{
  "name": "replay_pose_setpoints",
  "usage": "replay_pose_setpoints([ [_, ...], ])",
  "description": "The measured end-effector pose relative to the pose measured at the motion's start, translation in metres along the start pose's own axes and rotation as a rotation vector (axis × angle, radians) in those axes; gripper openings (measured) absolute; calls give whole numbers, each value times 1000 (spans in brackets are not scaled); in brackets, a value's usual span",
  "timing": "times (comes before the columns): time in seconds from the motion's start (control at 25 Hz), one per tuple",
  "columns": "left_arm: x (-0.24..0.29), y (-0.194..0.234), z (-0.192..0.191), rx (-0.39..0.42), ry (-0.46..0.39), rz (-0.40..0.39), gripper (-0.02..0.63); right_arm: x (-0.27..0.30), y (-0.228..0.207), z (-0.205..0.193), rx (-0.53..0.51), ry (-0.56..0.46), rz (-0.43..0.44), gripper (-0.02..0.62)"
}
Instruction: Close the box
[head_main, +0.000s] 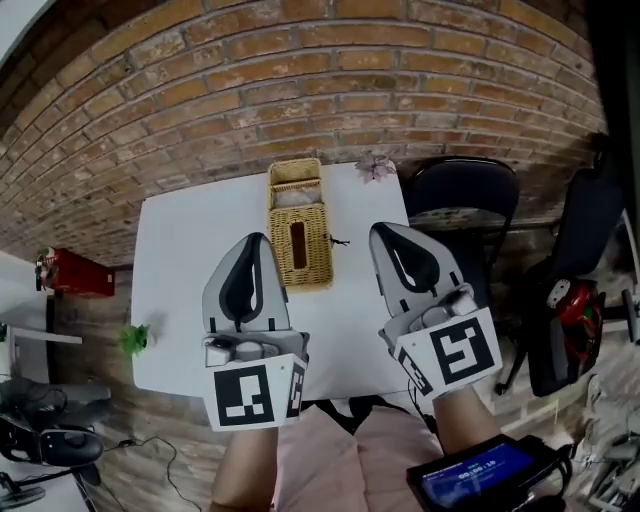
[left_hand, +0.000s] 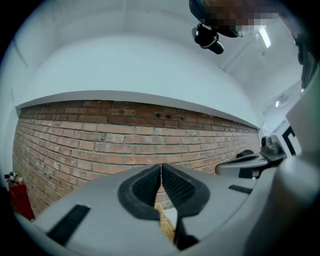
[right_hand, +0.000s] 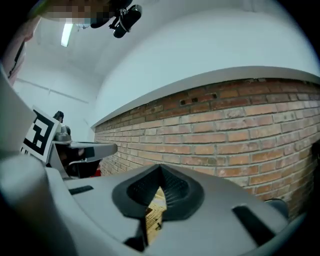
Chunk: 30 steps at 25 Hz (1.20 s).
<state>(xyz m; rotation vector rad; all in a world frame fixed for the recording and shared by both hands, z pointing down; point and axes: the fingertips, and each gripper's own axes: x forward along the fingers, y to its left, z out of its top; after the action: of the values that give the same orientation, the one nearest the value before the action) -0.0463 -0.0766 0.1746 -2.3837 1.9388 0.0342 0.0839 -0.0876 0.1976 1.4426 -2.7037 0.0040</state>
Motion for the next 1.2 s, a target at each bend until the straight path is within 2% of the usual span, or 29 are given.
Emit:
replay_pose_setpoints([
  [0.32,-5,-14,9,-35,-29,-4,17,-17,-5,16,-68,-44,-19,-2],
  [1.2,-8,-24,9,-31,-13,-24,15,-26,-4,16,-33,-57,-36,-2],
])
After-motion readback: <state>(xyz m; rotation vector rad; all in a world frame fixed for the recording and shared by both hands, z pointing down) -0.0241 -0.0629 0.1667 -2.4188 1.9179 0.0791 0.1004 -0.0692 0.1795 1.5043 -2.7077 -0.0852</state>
